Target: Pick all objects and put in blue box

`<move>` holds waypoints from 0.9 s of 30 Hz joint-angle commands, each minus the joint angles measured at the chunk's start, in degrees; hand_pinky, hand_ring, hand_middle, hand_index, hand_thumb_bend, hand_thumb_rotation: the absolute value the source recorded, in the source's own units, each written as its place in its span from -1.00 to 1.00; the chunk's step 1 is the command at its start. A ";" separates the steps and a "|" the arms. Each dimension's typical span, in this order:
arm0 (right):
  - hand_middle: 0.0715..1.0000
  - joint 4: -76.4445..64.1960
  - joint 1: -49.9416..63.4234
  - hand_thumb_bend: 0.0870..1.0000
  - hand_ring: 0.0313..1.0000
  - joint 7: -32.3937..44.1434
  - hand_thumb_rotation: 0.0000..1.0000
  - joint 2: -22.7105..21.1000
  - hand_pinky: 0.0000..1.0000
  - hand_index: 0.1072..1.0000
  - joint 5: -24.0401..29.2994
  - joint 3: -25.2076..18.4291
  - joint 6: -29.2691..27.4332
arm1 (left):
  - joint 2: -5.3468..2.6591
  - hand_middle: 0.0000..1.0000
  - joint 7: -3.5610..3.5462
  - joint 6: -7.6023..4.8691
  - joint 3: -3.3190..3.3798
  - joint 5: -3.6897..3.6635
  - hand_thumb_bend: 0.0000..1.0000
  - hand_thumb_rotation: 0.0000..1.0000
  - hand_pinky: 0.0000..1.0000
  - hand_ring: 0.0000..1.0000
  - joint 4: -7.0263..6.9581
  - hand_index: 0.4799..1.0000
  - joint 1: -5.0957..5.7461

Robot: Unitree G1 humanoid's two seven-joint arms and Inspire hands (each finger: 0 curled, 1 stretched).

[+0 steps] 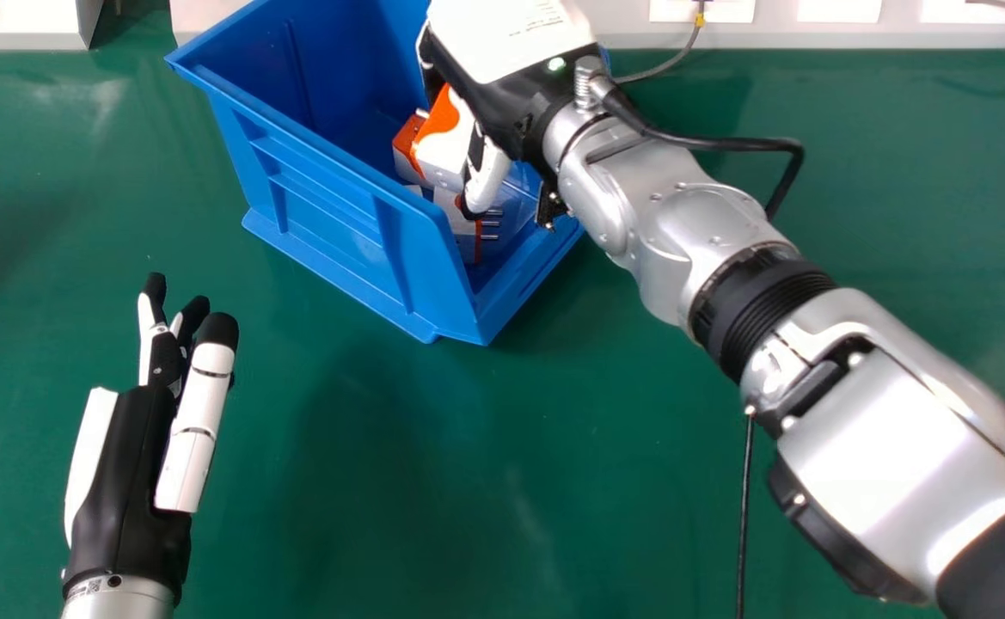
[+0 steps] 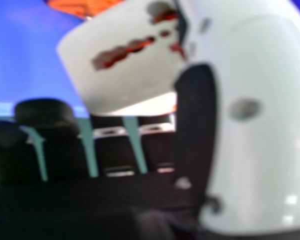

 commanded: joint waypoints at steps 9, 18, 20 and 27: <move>-0.76 1.54 -5.38 -0.06 -0.84 -2.86 -0.77 1.64 -0.86 -0.18 1.64 1.07 0.56 | -0.70 0.95 0.27 -2.08 -0.66 0.03 0.02 1.00 0.78 0.90 -2.11 0.93 1.28; -0.52 2.00 -4.38 -0.06 -0.66 -4.51 -0.88 1.40 -0.71 -0.15 2.86 1.11 1.59 | -0.75 0.95 0.40 -2.35 -1.03 -0.12 0.03 1.00 0.77 0.90 -1.94 0.92 1.33; -0.39 1.82 -4.02 -0.06 -0.53 -5.21 -0.93 0.90 -0.63 -0.11 2.53 1.59 1.31 | -0.74 0.95 0.41 -2.51 -1.03 -0.10 0.04 1.00 0.77 0.90 -1.70 0.92 1.26; -0.27 1.68 -3.85 -0.06 -0.33 -5.95 -0.96 -0.34 -0.48 -0.10 2.50 2.29 0.32 | -0.58 0.95 0.57 -1.70 -1.14 0.14 0.05 1.00 0.77 0.90 -1.74 0.92 0.60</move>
